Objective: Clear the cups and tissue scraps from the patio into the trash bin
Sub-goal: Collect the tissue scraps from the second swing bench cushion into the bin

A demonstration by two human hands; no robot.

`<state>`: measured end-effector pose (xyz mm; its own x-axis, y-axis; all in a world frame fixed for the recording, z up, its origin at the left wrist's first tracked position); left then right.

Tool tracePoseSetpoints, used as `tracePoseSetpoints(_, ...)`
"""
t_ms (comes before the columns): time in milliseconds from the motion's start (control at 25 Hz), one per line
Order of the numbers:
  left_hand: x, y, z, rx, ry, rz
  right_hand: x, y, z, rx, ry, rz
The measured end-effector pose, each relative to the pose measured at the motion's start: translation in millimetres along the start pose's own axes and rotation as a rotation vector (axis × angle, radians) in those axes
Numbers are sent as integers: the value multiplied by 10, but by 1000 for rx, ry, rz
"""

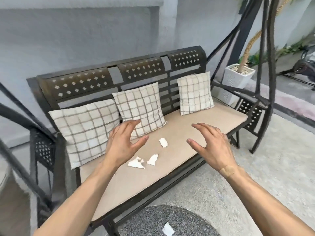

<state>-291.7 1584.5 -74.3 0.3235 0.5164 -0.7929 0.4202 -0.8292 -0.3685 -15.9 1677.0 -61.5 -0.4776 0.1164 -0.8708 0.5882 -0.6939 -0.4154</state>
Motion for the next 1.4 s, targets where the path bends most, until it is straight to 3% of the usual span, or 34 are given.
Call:
tracePoseSetpoints(320,-42,194,68,-313,-107,-136,358,-801,-393,-230,-187,97)
tracePoseSetpoints(800,285,258,1304,-635,-80,-139,1810,-1530,8,-330,-314,352)
tracePoseSetpoints(1080,1120,106,2148,-730,-139,18,2836,-1820,-264,-241,-289,415)
tracePoseSetpoints(1400,2459,512,3180,-898,-224,88,4556,-1640,-788,-245,-269,545)
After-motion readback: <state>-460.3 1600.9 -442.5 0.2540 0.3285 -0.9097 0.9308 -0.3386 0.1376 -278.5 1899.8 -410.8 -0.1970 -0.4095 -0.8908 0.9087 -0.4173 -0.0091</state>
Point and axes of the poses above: each hand's wrist, its own y-axis away from the middle knuckle, its own x-axis out of the palm, z = x × y, the point moved 7 cm from there along -y, towards the middle knuckle, and after that the axes turned 11 degrees about -x, right-handed, at the moved point
